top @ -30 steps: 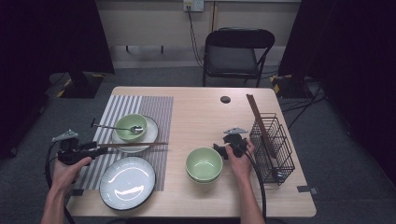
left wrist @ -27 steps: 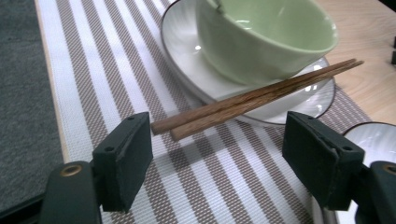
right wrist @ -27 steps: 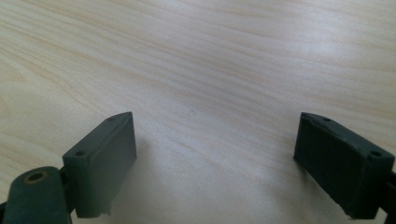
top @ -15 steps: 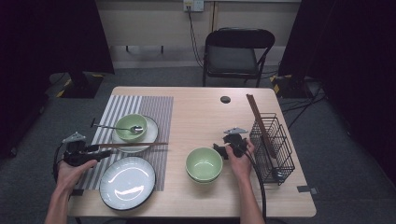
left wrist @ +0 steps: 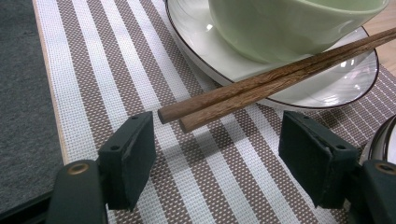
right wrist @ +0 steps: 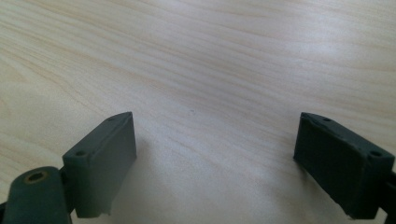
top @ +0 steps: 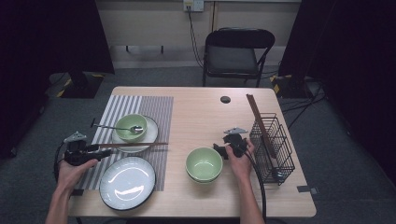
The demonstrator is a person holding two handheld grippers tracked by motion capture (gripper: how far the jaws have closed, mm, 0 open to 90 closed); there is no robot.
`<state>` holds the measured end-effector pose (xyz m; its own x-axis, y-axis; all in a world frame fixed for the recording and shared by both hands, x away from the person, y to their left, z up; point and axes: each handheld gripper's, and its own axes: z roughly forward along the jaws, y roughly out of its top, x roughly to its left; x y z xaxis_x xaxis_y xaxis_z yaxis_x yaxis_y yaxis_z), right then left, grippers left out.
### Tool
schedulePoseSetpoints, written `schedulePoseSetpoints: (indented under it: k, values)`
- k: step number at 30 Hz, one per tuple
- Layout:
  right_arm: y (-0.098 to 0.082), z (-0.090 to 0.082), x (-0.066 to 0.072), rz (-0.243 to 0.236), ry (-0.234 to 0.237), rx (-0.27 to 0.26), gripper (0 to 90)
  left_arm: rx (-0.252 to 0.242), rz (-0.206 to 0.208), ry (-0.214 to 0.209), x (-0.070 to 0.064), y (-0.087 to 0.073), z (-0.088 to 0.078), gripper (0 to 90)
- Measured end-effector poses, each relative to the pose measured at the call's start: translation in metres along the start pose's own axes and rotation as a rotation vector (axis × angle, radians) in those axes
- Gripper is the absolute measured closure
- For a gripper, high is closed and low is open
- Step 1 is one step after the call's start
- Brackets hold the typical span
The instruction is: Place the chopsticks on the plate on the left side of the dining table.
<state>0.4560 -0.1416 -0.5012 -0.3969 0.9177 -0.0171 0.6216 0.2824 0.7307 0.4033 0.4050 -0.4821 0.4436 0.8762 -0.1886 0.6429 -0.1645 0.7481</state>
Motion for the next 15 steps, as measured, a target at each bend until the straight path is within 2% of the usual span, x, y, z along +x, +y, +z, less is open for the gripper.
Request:
schedulePoseSetpoints:
  k: [4, 15]
  values:
    - [0.0, 0.0, 0.0, 0.0, 0.0, 0.0, 12.0, 0.002, 0.018, -0.005, -0.0026, 0.0016, 0.0, 27.3]
    - [0.0, 0.0, 0.0, 0.0, 0.0, 0.0, 12.0, 0.01, 0.032, 0.002, -0.0072, 0.005, 0.0015, 26.9]
